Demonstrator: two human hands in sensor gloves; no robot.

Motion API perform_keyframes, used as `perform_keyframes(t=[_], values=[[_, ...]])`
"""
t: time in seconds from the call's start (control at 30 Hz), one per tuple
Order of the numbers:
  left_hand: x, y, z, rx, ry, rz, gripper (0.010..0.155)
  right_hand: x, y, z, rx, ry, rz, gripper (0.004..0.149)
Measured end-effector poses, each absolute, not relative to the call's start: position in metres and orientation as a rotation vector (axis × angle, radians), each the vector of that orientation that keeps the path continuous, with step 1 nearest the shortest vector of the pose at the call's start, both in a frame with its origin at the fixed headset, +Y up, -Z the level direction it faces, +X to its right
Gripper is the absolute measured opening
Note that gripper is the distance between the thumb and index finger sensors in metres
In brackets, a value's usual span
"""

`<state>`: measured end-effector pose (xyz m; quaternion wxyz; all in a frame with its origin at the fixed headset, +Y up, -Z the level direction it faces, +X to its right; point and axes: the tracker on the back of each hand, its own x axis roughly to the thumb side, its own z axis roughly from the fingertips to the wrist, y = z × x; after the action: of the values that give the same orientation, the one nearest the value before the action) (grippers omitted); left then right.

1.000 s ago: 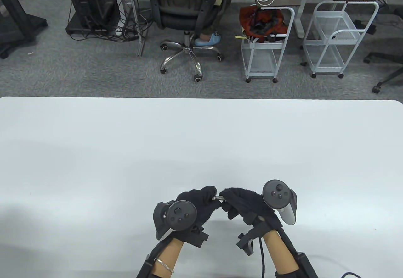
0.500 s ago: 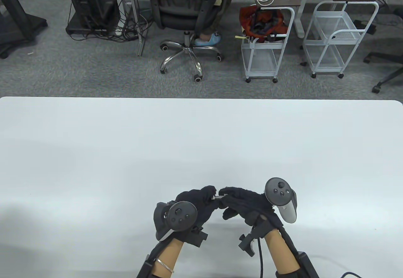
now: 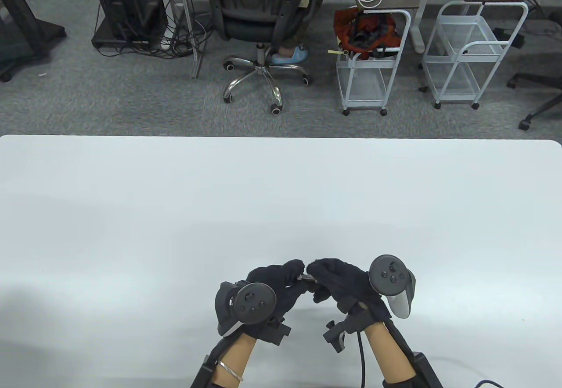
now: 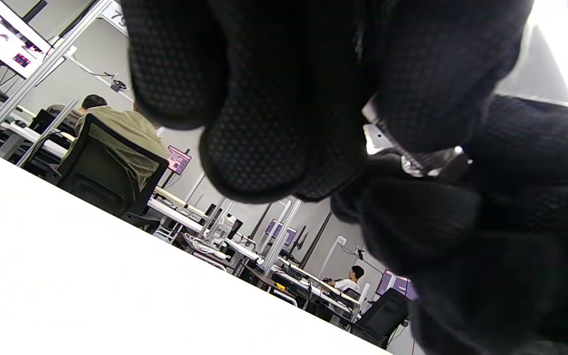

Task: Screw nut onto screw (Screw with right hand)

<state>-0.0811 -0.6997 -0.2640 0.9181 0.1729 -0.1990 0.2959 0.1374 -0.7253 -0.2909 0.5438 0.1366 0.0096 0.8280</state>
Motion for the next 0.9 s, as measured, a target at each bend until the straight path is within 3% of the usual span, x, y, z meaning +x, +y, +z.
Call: perform_keyframes(t=[0.1,0.2,0.23,0.53,0.67,0.9], values=[[-0.081,-0.7,-0.264,0.346,-0.409,0.609,0.044,0.138,-0.726,-0.293,0.33,0.075,1.955,0.056],[-0.083,-0.7,-0.264,0.359,-0.401,0.595,0.044,0.14,-0.724,-0.296,0.456,0.381,1.809,0.06],[-0.083,-0.699,-0.264,0.358,-0.405,0.596,0.044,0.141,-0.724,-0.296,0.456,0.4,1.815,0.057],[-0.08,-0.698,-0.263,0.361,-0.422,0.62,0.044,0.139,-0.718,-0.291,0.365,0.06,1.976,0.056],[-0.084,-0.698,-0.263,0.377,-0.399,0.609,0.044,0.139,-0.715,-0.294,0.511,0.33,1.885,0.057],[-0.083,-0.698,-0.263,0.366,-0.416,0.633,0.044,0.14,-0.721,-0.294,0.386,0.216,1.988,0.058]])
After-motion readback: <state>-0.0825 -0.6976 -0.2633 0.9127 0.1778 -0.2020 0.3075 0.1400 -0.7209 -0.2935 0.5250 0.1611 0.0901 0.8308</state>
